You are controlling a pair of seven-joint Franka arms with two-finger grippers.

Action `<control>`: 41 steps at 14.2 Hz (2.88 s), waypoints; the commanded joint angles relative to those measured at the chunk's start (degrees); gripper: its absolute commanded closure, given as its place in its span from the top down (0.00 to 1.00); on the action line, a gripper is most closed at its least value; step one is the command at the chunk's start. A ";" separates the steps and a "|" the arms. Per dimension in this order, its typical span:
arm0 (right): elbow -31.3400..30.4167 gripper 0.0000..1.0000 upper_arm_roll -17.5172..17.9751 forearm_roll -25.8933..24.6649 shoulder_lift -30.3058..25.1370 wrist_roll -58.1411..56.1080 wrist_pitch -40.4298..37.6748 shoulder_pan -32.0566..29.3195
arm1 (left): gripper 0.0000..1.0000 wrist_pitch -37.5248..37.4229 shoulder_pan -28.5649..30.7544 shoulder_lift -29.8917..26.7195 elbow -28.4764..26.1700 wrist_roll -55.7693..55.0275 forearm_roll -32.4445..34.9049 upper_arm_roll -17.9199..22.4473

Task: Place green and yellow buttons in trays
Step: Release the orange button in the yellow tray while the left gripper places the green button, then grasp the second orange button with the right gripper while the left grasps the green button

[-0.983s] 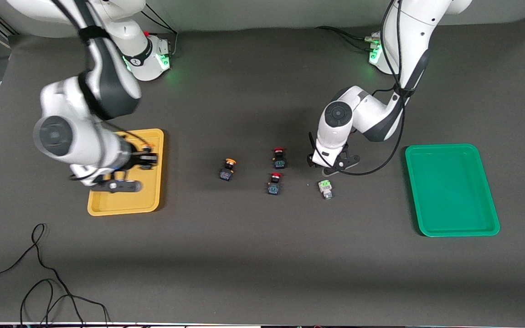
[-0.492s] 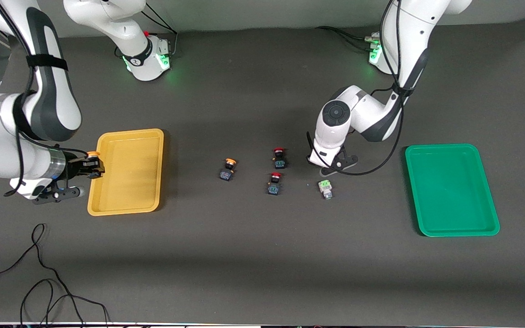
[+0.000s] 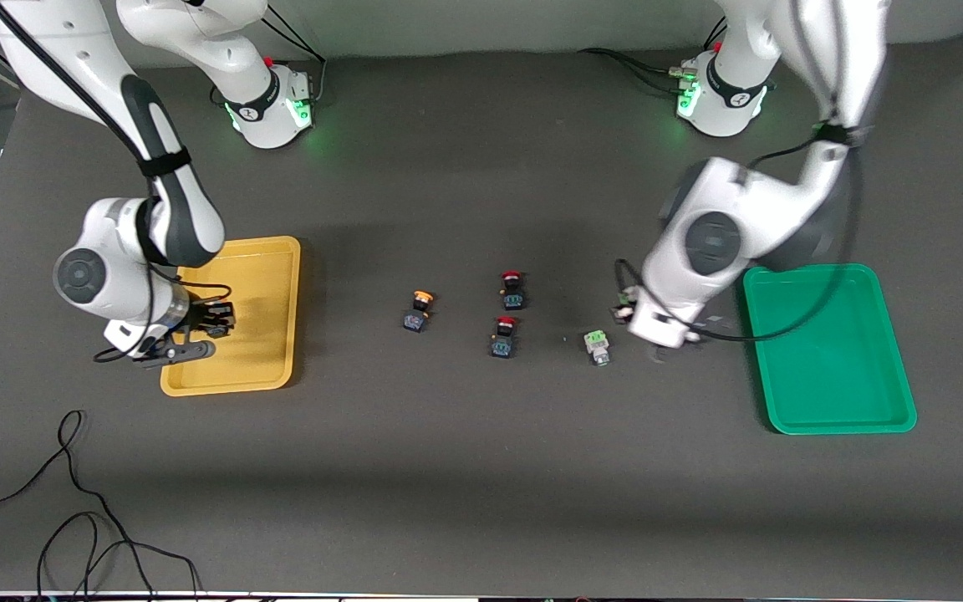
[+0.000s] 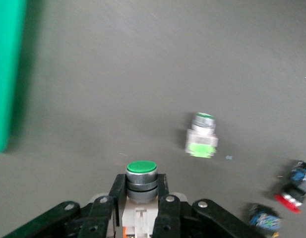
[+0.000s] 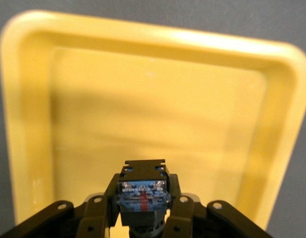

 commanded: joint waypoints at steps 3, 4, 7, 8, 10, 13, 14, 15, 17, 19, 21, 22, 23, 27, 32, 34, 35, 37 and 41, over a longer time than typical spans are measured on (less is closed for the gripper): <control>-0.77 0.00 -0.42 0.63 1.42 -3.83 2.92 -0.17 | 0.00 -5.04 18.22 -1.73 -0.68 29.92 -0.83 -0.44; -0.68 0.00 -0.42 0.63 1.86 -3.84 3.01 -0.17 | 0.00 -4.08 21.74 -1.38 -1.03 36.35 -0.39 -0.44; -0.59 1.00 -0.42 0.72 1.43 -3.31 2.22 -0.17 | 0.00 1.96 25.03 3.00 -2.70 41.68 5.66 -0.35; -0.33 1.00 -0.42 0.98 0.64 -3.13 0.91 -0.08 | 0.00 5.47 25.12 5.11 -3.66 41.95 6.46 -0.35; 1.24 1.00 -0.50 6.49 -1.99 -3.05 -4.69 0.35 | 0.00 10.67 24.94 9.24 -4.11 41.69 7.96 -0.27; 7.82 1.00 -0.24 8.19 -5.60 -2.17 -16.38 1.23 | 0.05 12.36 24.94 11.45 -4.11 41.95 9.10 -0.18; 11.15 1.00 -0.24 8.19 -5.87 -0.08 -20.77 1.85 | 0.51 11.58 24.94 11.63 -3.59 42.03 10.67 -0.27; 14.93 1.00 -0.07 8.19 -5.70 2.47 -24.90 2.20 | 1.00 11.05 24.86 11.28 -3.06 41.69 11.12 -0.35; 20.56 1.00 0.11 8.28 -5.08 9.66 -29.67 4.82 | 1.00 5.72 24.94 9.01 0.08 42.12 11.13 -0.44; 23.21 1.00 0.11 8.45 -4.29 18.53 -30.13 9.21 | 1.00 -5.77 24.59 7.94 8.15 44.04 10.78 -0.79; 27.24 1.00 0.11 8.45 -1.32 28.19 -29.95 14.22 | 1.00 -12.49 23.80 7.94 15.11 44.50 10.16 -1.23; 29.27 1.00 0.11 8.45 0.53 32.42 -29.86 16.33 | 1.00 -12.86 23.28 7.94 16.09 43.80 9.29 -2.10; 31.12 1.00 0.20 8.80 2.46 36.20 -29.52 18.35 | 1.00 -12.95 23.19 7.85 16.01 43.10 7.89 -3.07; 34.83 1.00 0.11 15.56 11.08 43.79 -23.48 25.04 | 1.00 -12.08 16.09 8.29 14.78 31.98 3.68 -5.36; 34.04 1.00 0.20 16.89 20.05 44.68 -13.88 29.70 | 1.00 -3.57 2.29 9.87 14.34 11.22 2.43 -5.36; 33.16 1.00 0.20 16.80 21.28 44.68 -13.60 29.89 | 1.00 0.65 -1.06 11.62 14.34 4.54 2.78 -5.28; 32.11 1.00 0.20 16.80 21.29 44.68 -12.99 29.98 | 1.00 2.67 -2.29 13.46 14.26 1.03 3.13 -5.28; 29.74 1.00 0.20 16.80 21.29 44.68 -12.03 30.06 | 1.00 6.80 -3.96 18.29 14.17 -3.65 4.79 -5.19; 26.83 1.00 0.29 23.99 21.20 44.59 -11.58 30.24 | 1.00 9.99 -4.94 21.74 12.59 -9.64 7.44 -5.10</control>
